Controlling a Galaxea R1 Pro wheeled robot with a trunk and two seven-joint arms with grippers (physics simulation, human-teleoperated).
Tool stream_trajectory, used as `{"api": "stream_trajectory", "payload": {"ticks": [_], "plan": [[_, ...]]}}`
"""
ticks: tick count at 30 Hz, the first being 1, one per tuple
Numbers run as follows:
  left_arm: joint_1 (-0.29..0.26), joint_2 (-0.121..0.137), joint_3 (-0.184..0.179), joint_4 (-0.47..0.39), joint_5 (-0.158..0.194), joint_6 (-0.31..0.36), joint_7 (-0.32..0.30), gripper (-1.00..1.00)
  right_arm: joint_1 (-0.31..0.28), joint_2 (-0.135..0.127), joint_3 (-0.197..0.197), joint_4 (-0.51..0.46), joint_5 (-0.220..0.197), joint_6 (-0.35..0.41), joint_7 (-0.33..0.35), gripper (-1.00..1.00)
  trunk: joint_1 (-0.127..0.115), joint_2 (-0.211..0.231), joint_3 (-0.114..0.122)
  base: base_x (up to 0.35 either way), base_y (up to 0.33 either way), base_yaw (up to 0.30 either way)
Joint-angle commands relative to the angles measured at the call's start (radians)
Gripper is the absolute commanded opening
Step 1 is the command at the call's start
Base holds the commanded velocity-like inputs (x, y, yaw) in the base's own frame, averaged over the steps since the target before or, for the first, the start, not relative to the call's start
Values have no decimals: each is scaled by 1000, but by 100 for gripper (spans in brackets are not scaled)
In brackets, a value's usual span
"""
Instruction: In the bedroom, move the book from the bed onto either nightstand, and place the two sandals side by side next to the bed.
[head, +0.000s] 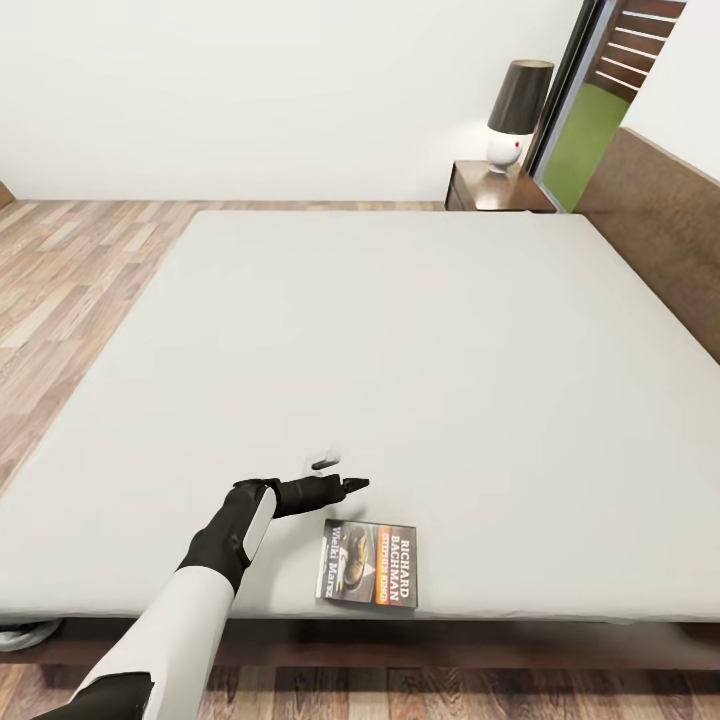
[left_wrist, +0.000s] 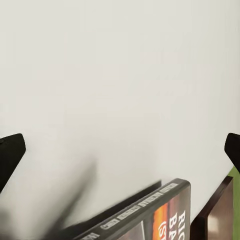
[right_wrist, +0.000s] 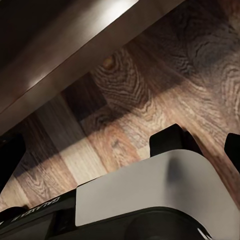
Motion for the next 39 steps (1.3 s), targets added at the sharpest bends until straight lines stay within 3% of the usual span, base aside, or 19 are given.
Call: {"api": "stream_trajectory", "payload": {"ticks": [1,9,14,39], "plan": [[-1,-1,5,0,5,8,-1,100,-1,-1,-8,3,3,-4,6,100,0,0,-1,0,0,0],[0,-1,5,0,5,8,-1,100,-1,0,-8,3,3,-4,6,100,0,0,-1,0,0,0],[0,-1,5,0,5,8,-1,100,-1,0,-8,3,3,-4,6,100,19,-35,-16,0,0,0],[0,0,6,0,9,8,-8,100,-1,-1,-8,3,3,-4,6,100,15,-28,-13,0,0,0]]}}
